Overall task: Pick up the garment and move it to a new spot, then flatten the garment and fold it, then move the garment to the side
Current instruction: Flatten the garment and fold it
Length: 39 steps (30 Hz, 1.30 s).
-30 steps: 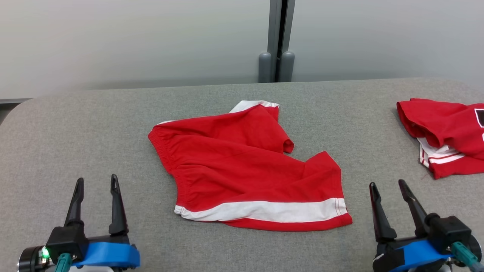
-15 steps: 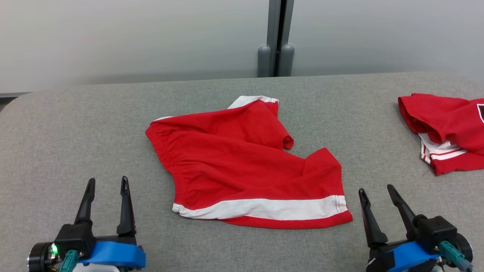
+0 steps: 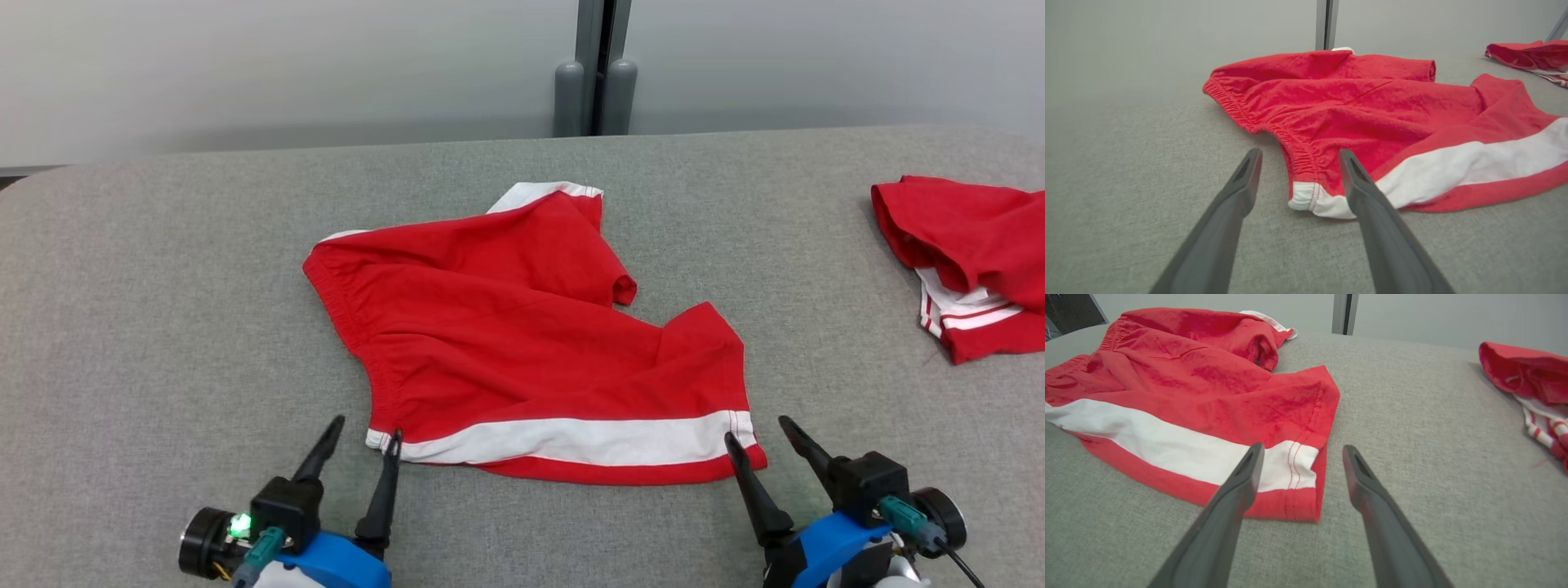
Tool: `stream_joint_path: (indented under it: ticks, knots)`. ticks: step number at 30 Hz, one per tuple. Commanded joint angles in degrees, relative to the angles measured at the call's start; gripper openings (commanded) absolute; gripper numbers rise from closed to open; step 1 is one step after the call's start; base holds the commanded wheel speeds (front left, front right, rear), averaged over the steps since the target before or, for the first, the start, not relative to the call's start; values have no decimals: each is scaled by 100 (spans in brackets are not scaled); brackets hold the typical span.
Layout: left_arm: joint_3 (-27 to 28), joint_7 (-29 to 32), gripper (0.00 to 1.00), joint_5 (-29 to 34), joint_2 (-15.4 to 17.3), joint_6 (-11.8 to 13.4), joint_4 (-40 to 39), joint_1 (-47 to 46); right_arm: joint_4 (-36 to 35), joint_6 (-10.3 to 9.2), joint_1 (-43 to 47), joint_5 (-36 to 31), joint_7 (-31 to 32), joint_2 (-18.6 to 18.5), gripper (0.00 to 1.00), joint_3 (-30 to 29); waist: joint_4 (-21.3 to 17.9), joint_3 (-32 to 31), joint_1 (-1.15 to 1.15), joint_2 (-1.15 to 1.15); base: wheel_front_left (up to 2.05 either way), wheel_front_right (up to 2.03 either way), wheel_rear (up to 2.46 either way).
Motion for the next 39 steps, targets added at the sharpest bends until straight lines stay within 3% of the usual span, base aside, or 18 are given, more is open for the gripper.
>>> stream_joint_path:
  ticks: [1, 10, 19, 35, 36, 37, 38, 39]
  knots:
    - [-121, -22, 100, -73, 70, -40, 128, -143, 96, 3, -128, 65, -19, -72, 100, 78, 1, 24, 0, 0, 0, 0, 0]
    - [-1315, 42, 100, -642, 451, -33, 816, -700, 864, 3, -680, 376, -122, -336, 100, 661, 0, 159, 0, 0, 0, 0, 0]
    - [-1972, 16, 100, -1036, 647, -34, 1201, -1186, 1339, 3, -1109, 751, -344, -400, 100, 1254, 5, 247, 0, 0, 0, 0, 0]
    - [-2808, -12, 100, -1482, 798, -34, 1196, -1872, 1657, 3, -1591, 1224, -541, -447, 100, 1791, 0, 423, 0, 0, 0, 0, 0]
    - [-2863, -11, 100, -1530, 790, -34, 1196, -1903, 1670, 3, -1616, 1255, -547, -453, 68, 1815, 1, 433, 0, 0, 0, 0, 0]
    - [-2922, 6, 91, -1598, 780, -34, 1223, -1921, 1677, 3, -1636, 1286, -551, -453, 45, 1840, 1, 439, 0, 0, 0, 0, 0]
    - [-2991, 28, 62, -1650, 787, -34, 1247, -1959, 1680, 3, -1658, 1304, -557, -459, 32, 1864, 0, 443, 0, 0, 0, 0, 0]
    - [-3060, 36, 26, -1694, 810, -34, 1265, -2009, 1687, 3, -1683, 1325, -562, -467, 0, 1881, -3, 444, 0, 0, 0, 0, 0]
